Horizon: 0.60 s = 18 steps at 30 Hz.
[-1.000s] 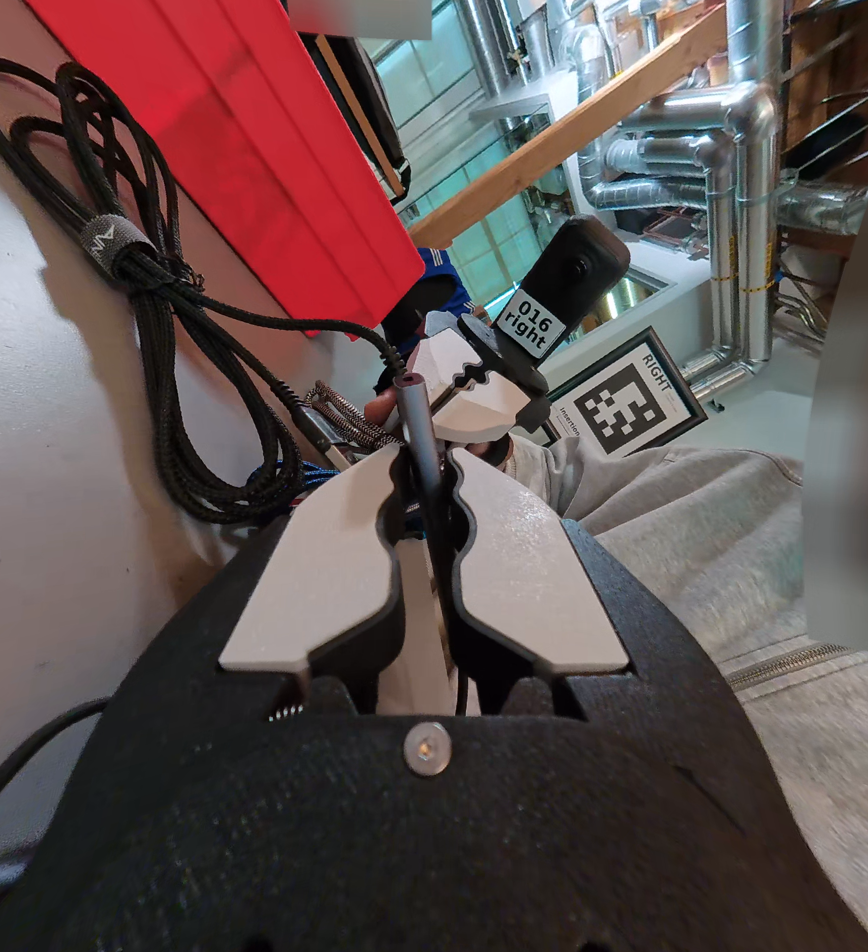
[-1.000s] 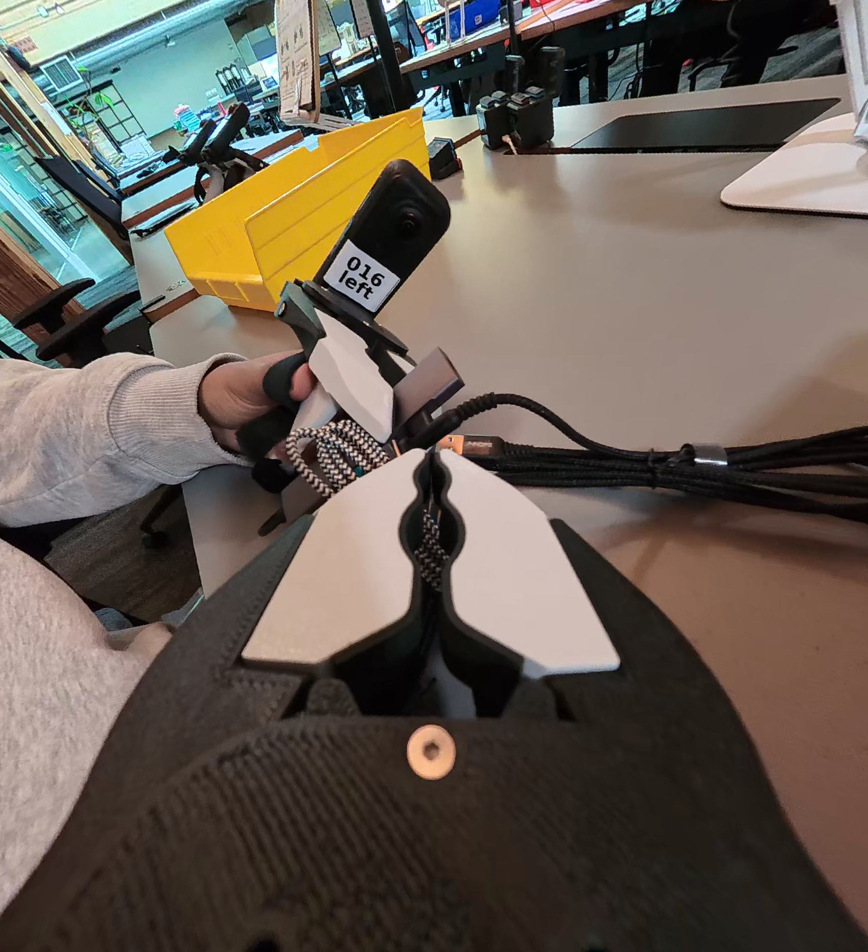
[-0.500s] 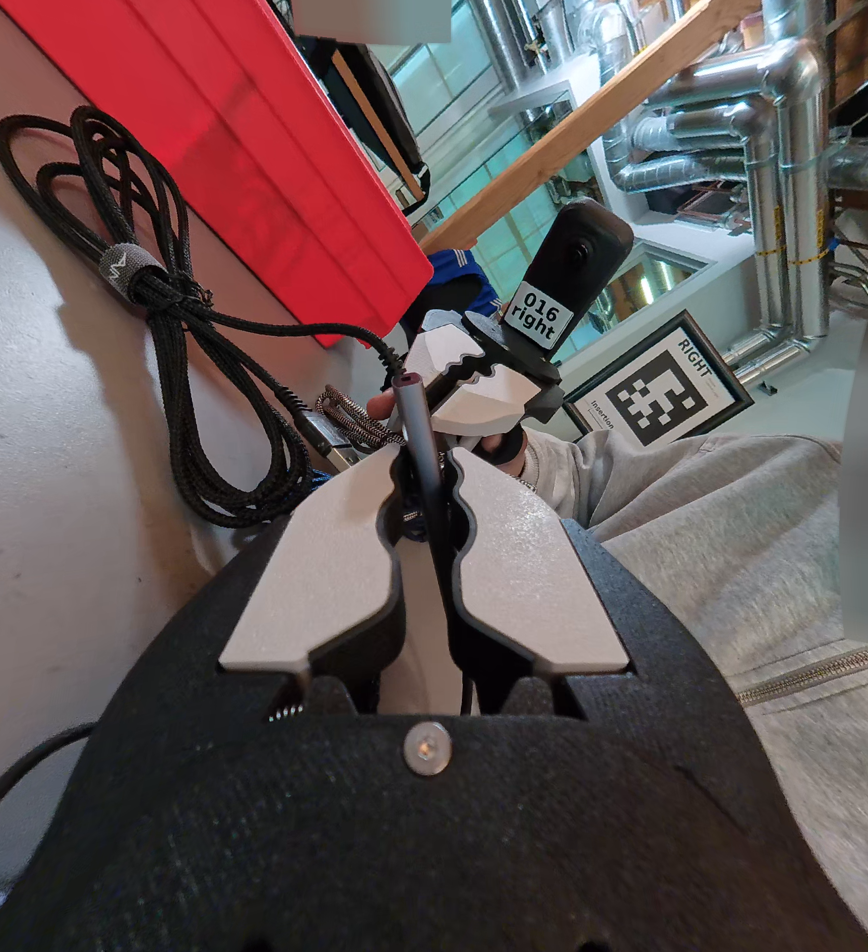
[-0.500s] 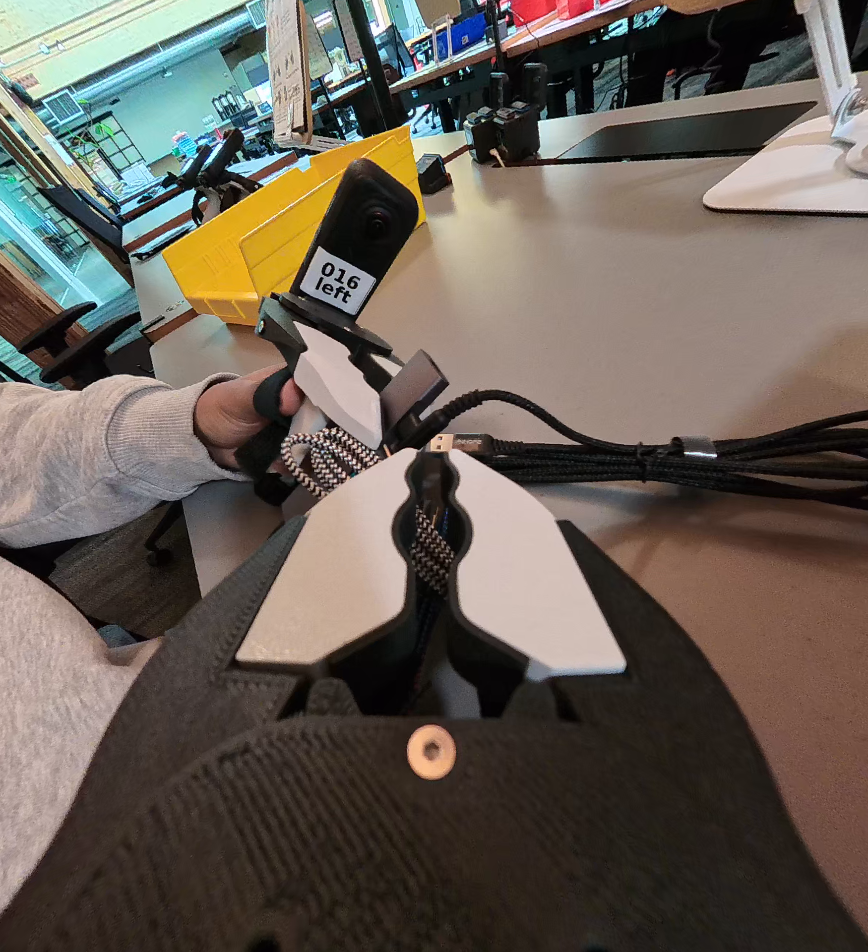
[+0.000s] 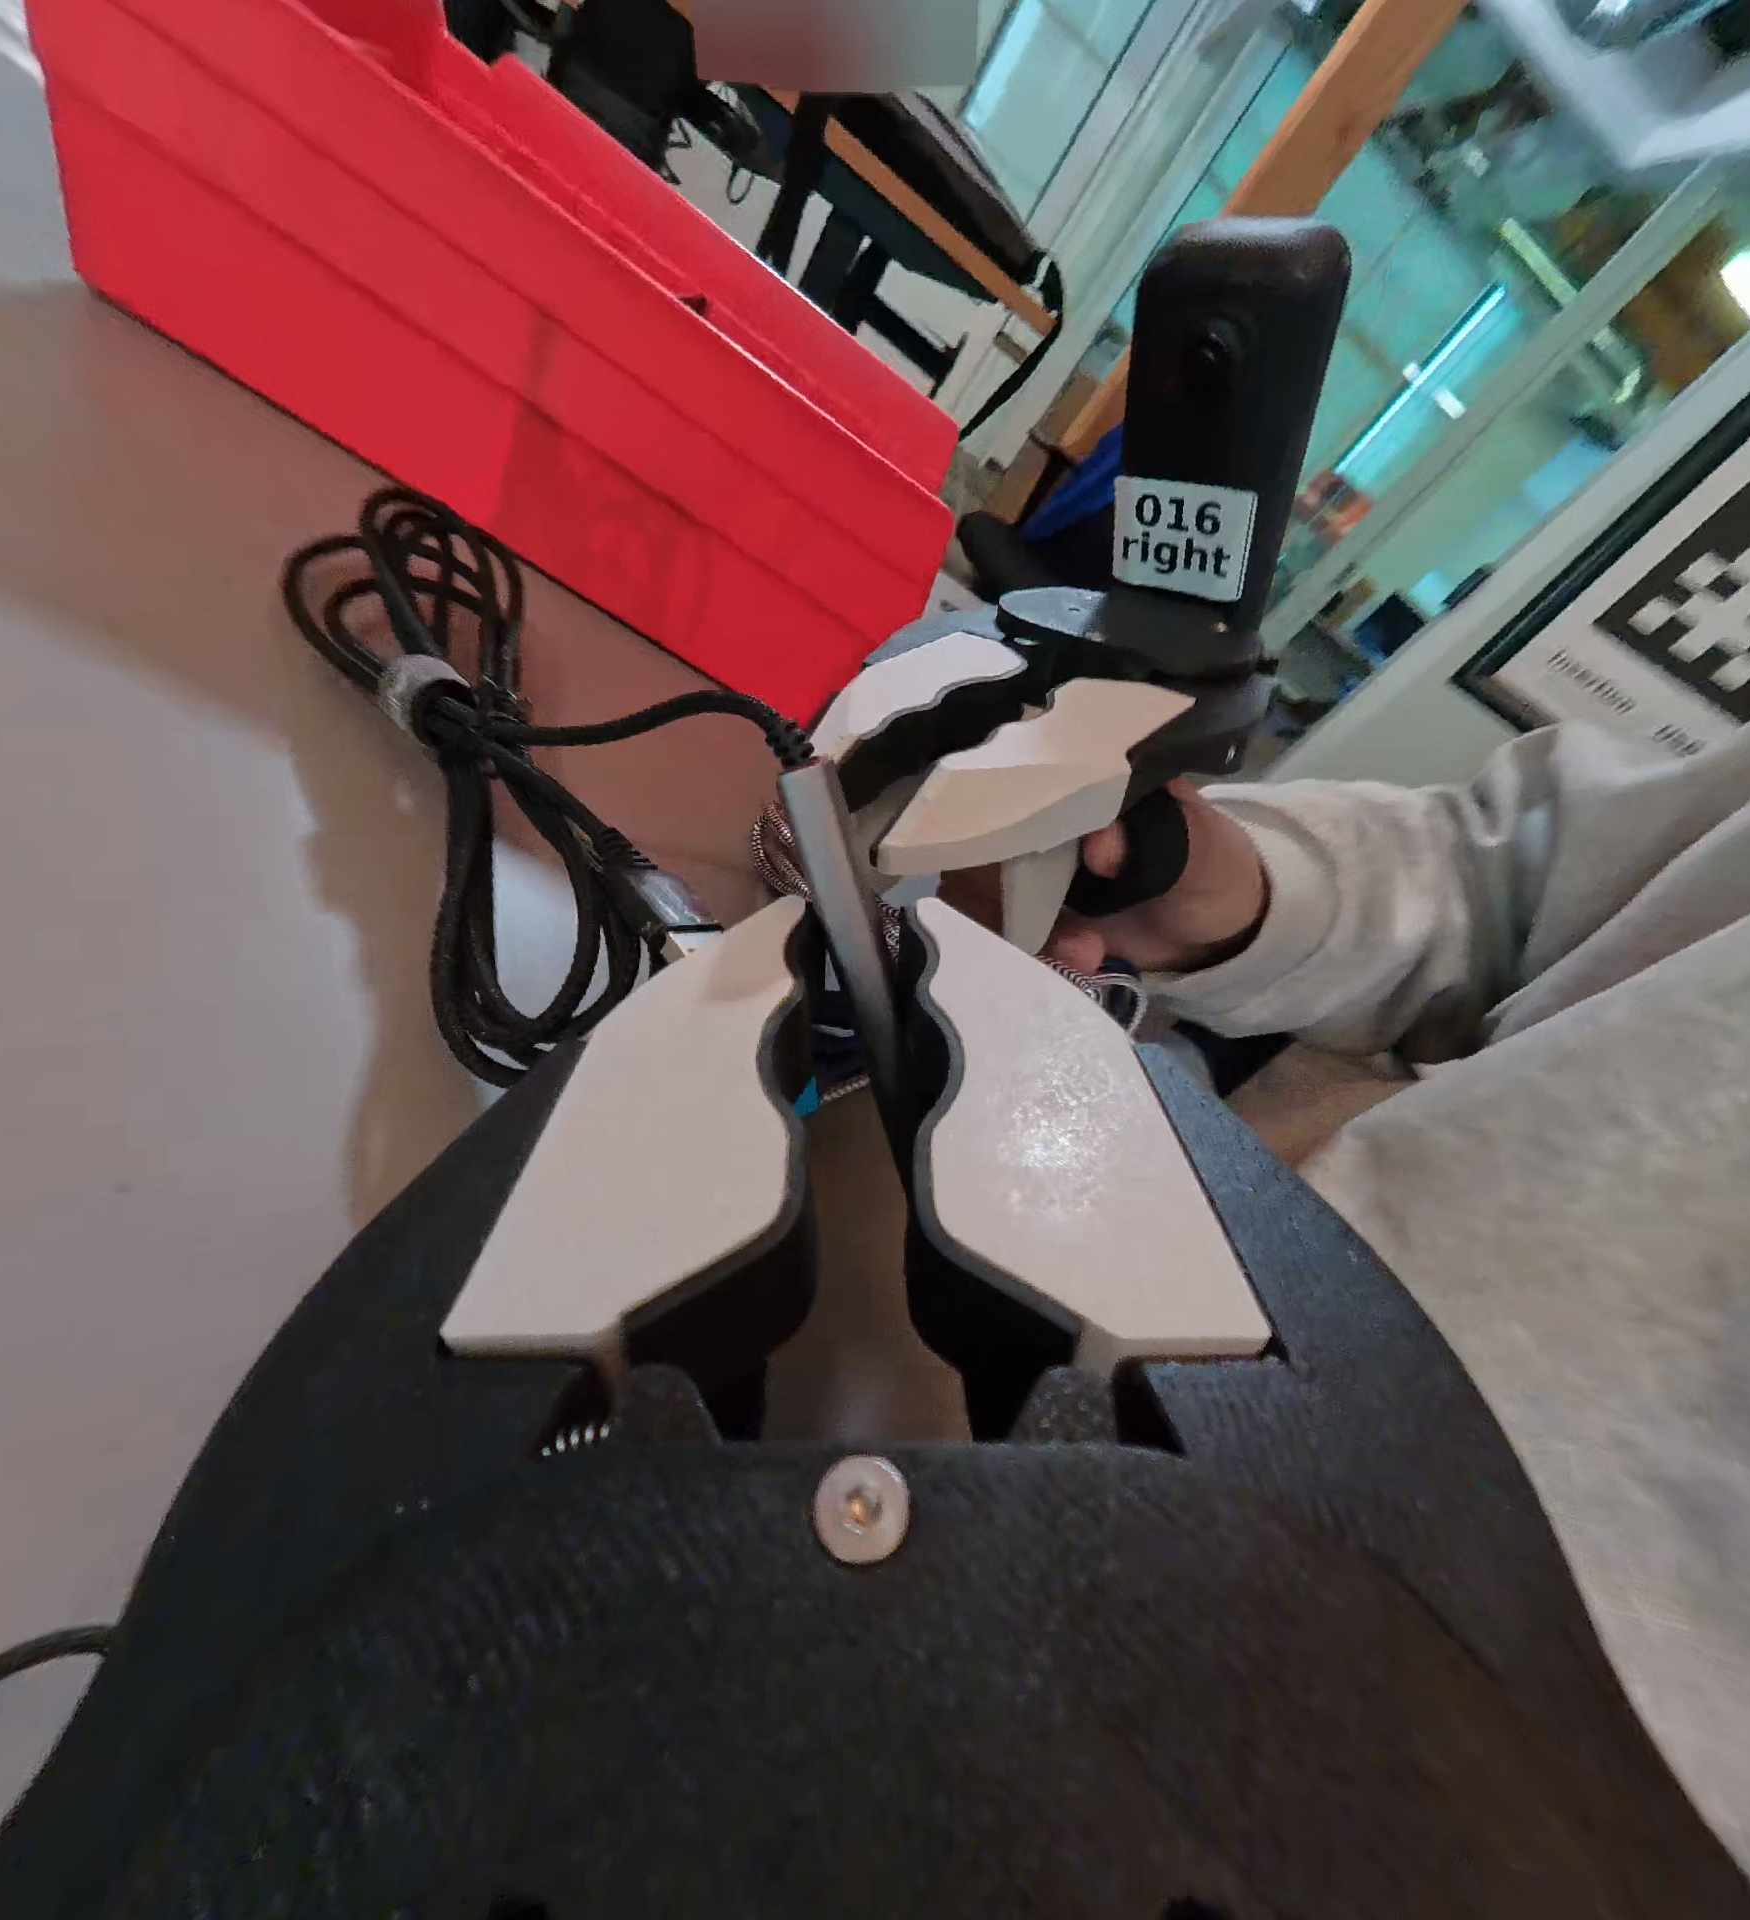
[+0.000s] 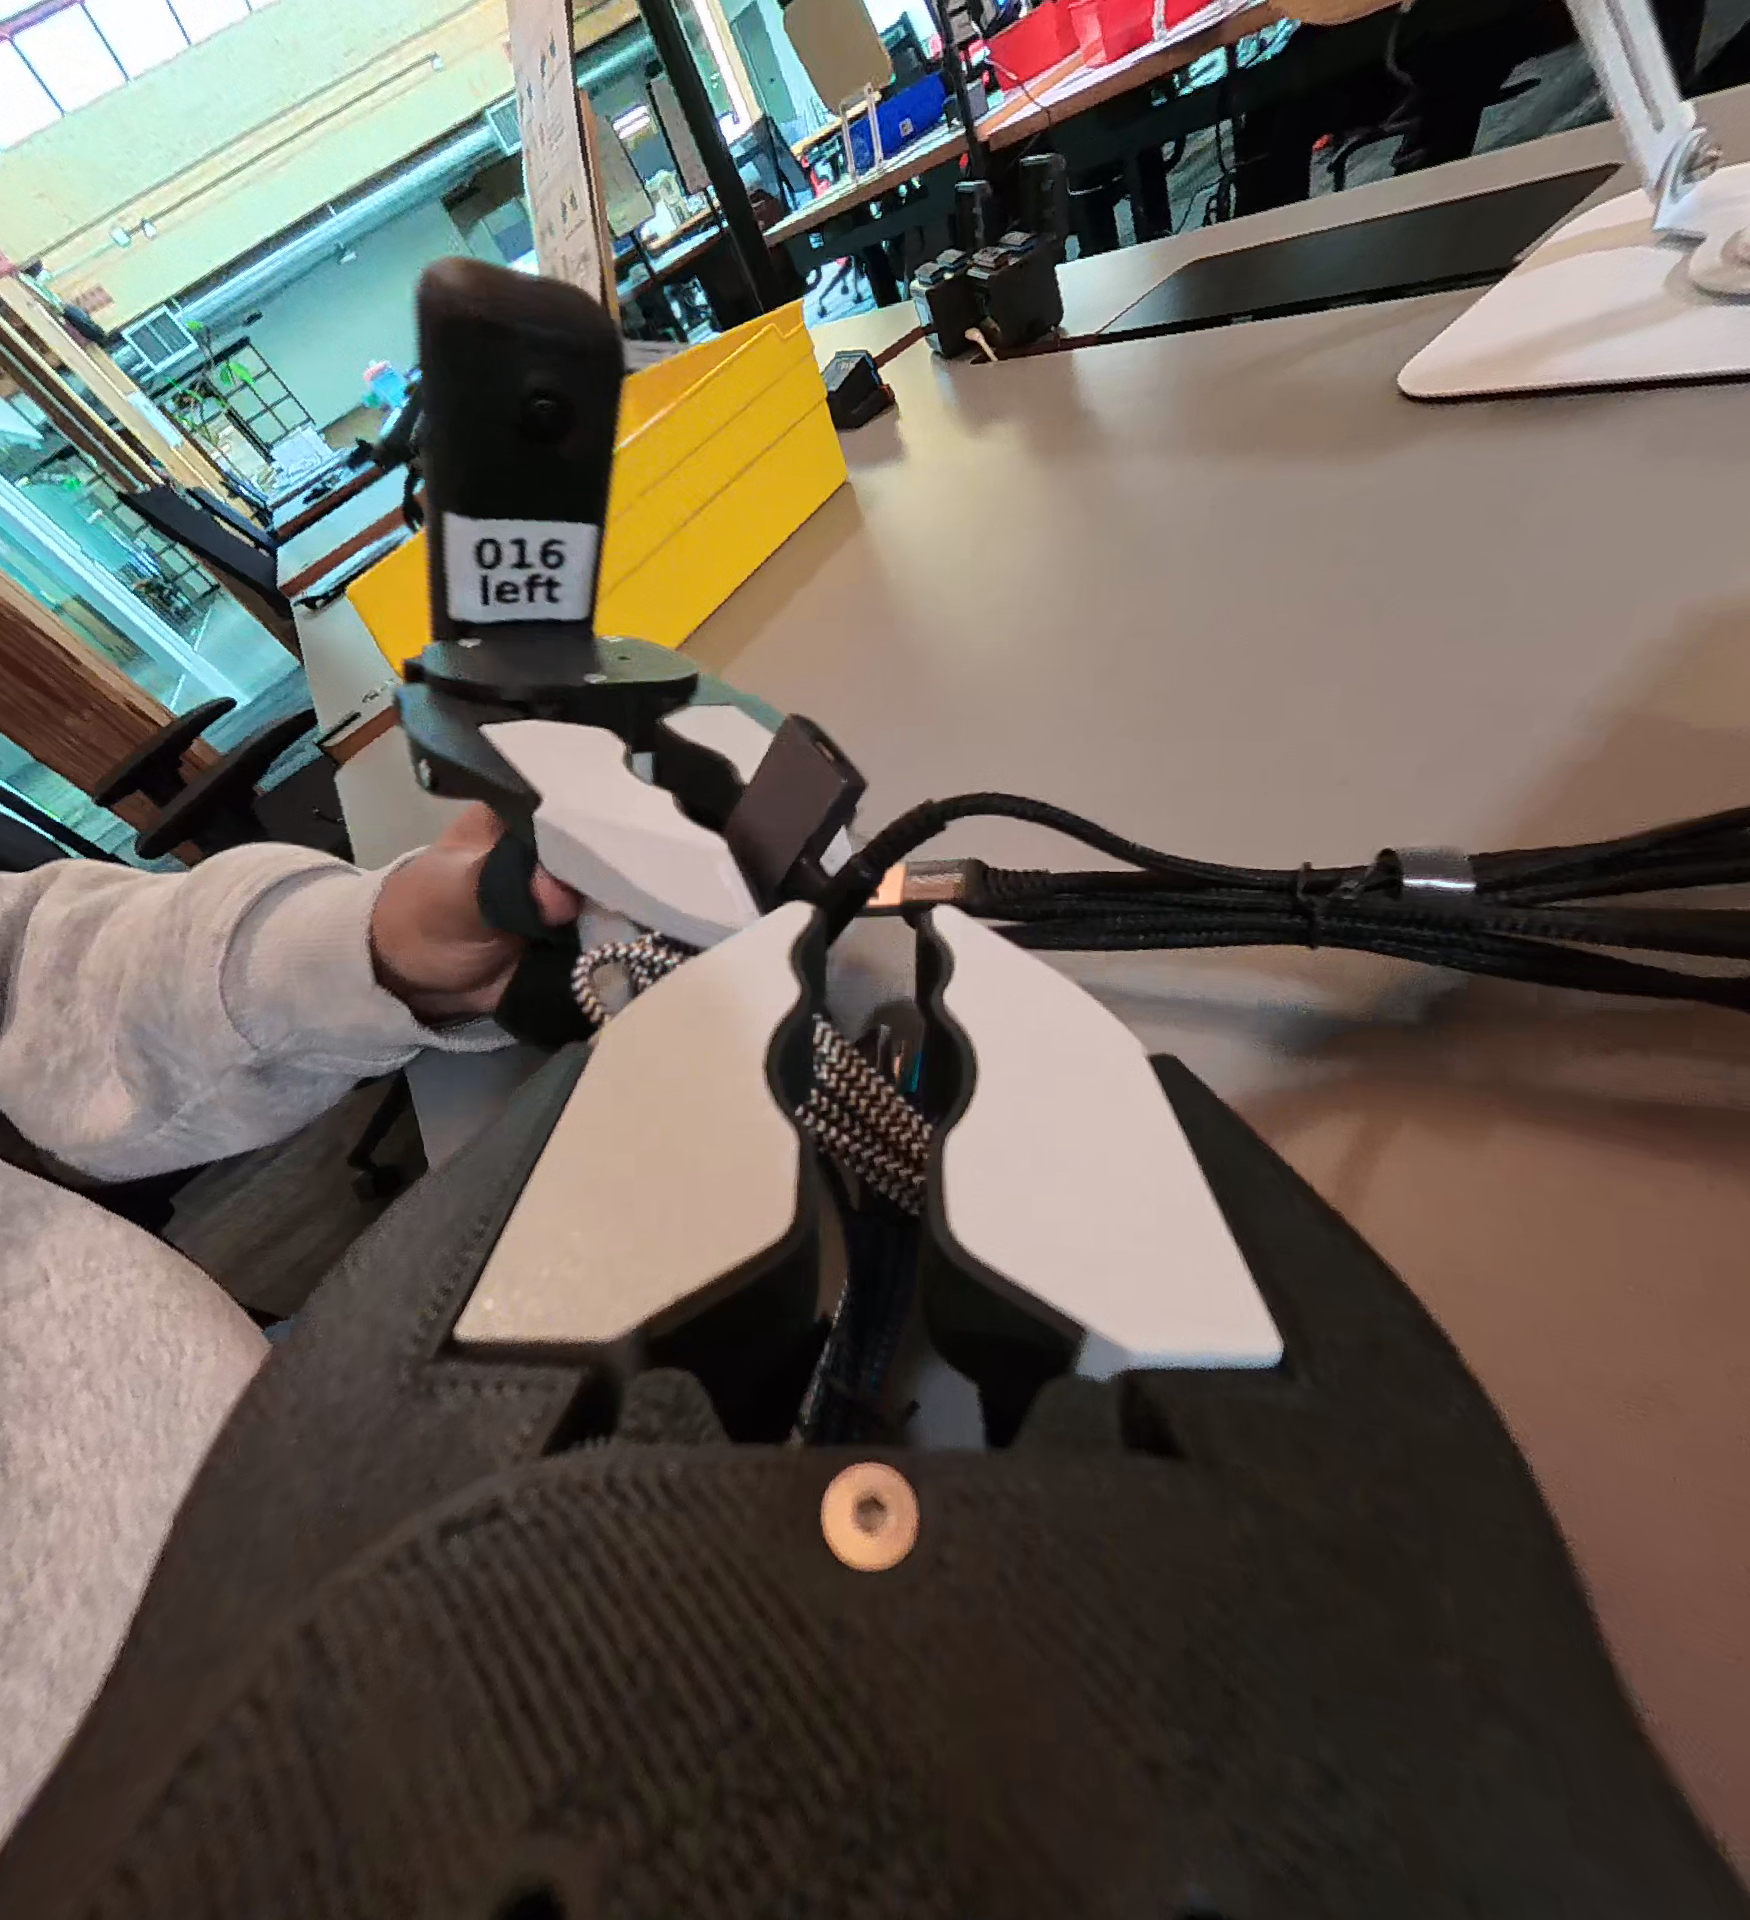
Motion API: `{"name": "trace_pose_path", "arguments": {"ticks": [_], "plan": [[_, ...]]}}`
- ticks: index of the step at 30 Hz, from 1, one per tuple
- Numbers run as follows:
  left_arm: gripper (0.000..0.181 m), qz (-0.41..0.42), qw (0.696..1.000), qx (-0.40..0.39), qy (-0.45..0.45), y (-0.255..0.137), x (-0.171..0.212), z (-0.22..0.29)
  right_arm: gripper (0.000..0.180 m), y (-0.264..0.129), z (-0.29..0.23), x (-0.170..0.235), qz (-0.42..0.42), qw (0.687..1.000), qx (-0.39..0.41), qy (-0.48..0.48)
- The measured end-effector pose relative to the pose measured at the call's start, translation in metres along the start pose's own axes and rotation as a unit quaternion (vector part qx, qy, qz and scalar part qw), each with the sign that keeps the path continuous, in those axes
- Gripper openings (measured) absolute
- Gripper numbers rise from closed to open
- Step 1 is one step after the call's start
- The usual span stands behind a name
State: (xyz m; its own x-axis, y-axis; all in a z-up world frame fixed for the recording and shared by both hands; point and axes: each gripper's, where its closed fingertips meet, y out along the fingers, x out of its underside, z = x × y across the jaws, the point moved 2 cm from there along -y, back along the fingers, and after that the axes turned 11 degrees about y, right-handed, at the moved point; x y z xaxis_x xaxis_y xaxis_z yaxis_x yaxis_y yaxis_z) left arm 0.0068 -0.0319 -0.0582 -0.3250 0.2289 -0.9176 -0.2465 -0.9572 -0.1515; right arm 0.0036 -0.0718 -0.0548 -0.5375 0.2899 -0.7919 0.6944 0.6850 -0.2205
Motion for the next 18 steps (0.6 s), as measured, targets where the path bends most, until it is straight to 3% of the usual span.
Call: {"name": "trace_pose_path", "arguments": {"ticks": [14,18], "plan": [[0.014,-0.064,0.982,-0.088,0.155,0.0073,0.0023,0.0081,0.010,0.0001,-0.0041,-0.0033,0.001,0.996,-0.041,0.074],[0.014,-0.077,0.979,-0.112,0.153,0.0069,0.0037,0.0065,0.011,0.0012,-0.0028,-0.0038,-0.017,1.000,0.012,-0.015]]}}
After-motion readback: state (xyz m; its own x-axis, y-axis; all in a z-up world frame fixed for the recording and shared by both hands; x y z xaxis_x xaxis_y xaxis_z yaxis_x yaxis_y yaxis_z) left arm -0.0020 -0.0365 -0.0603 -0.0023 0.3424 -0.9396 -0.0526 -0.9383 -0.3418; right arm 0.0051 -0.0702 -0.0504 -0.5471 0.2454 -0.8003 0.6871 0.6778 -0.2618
